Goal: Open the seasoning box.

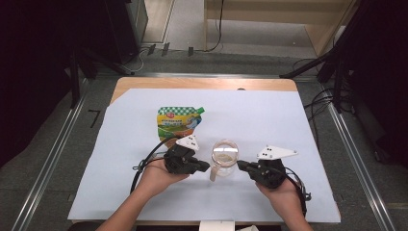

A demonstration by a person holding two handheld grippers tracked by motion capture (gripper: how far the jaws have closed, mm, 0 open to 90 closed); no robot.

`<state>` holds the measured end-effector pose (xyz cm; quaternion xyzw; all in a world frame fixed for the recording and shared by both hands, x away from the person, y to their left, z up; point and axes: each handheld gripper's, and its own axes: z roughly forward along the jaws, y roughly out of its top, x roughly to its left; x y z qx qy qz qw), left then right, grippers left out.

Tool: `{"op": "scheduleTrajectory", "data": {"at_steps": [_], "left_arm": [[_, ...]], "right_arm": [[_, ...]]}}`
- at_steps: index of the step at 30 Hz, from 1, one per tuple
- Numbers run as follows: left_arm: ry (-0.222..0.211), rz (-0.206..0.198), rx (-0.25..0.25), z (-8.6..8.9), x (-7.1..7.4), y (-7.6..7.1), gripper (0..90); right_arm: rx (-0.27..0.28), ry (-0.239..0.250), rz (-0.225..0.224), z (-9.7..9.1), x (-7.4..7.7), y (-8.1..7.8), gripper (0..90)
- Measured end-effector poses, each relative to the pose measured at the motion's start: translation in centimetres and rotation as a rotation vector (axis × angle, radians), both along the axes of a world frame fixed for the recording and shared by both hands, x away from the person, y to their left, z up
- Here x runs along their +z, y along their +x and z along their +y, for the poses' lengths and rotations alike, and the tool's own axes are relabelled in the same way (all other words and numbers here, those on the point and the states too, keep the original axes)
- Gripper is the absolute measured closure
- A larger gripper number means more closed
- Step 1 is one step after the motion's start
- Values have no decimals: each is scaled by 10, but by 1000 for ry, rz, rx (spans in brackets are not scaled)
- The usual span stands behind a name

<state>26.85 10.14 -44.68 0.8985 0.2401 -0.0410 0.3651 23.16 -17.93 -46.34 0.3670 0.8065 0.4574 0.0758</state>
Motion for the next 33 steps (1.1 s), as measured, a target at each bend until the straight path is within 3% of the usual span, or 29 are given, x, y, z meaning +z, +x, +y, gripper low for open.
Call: {"op": "scheduleTrajectory", "data": {"at_steps": [8,13,18,22,28,30,33], "left_arm": [[20,-13,-19,-12,-6,-3,895],[1,-14,-4,-14,-7,-4,900],[-31,22,-2,-22,-10,-6,900],[-40,11,-2,-31,-11,-10,900],[-61,-5,-2,-41,-14,-9,900],[-76,5,-14,-46,-16,-9,900],[-62,14,-15,-46,-16,-9,900]], "right_arm": [[-5,-8,1,-1,-1,2,900],[-12,-15,1,-1,-2,5,900],[-17,-26,11,1,-5,9,900],[-11,-51,7,8,-8,13,900],[-29,-37,4,9,-11,20,900],[-37,-35,6,7,-12,23,900],[-39,-33,11,6,-10,23,900]]}}
